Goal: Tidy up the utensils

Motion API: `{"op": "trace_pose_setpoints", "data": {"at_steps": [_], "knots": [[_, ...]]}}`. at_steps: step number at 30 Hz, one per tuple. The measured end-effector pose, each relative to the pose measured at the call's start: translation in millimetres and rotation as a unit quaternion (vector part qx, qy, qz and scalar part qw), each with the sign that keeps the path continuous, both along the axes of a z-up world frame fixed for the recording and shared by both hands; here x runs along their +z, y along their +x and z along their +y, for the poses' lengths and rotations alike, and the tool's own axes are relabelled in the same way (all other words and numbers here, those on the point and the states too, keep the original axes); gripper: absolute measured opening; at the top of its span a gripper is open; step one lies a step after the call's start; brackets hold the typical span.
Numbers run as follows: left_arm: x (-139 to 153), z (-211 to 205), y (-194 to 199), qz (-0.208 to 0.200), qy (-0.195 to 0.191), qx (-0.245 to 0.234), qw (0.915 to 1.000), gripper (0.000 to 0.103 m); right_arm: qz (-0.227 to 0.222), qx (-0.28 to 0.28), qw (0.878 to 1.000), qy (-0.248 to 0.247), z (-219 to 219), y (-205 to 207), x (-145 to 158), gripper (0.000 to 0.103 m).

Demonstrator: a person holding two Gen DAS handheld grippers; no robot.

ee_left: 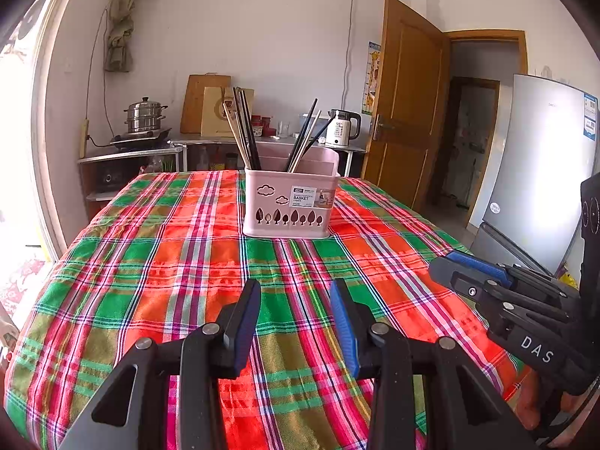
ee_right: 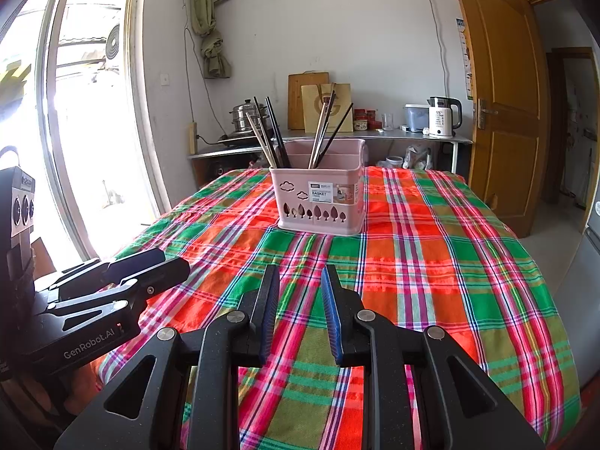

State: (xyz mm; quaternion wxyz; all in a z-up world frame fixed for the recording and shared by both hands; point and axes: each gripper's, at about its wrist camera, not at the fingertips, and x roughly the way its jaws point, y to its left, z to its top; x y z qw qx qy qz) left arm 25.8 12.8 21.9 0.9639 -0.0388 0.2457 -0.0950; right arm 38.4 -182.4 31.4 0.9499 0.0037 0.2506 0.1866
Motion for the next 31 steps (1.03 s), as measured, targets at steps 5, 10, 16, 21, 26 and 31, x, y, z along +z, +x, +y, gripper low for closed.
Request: {"op": "trace_pose_setpoints", "data": {"at_steps": [5, 10, 16, 21, 26, 31], "knots": [[0.2, 1.4, -0.8, -0.002, -0.001, 0.002, 1.0000, 0.038, 0.000, 0.000, 1.000, 0.000, 0.0, 0.0, 0.0, 0.024], [-1.1, -0.1, -1.1, -0.001, 0.002, 0.002, 1.0000, 0.038, 0.000, 0.000, 1.000, 0.000, 0.1, 0.1, 0.0, 0.024], [-1.5, -2.0, -1.4, -0.003, 0.007, 0.006, 0.9999, 0.038, 0.000, 0.000, 1.000, -0.001, 0.7, 0.2, -0.2, 0.024], [-2.4, -2.2, -0.9, -0.003, 0.007, 0.005, 1.0000, 0.038, -0.001, 0.000, 1.000, -0.003, 1.7, 0.8, 0.0, 0.024], [-2.6, -2.6, -1.6, -0.006, 0.006, 0.004, 1.0000, 0.038, -0.002, 0.000, 1.000, -0.004, 2.2, 1.2, 0.1, 0.024], [-3.8, -1.8, -2.6, -0.008, 0.006, 0.006, 0.9999, 0.038, -0.002, 0.000, 1.000, -0.005, 3.2, 1.1, 0.1, 0.024]]}}
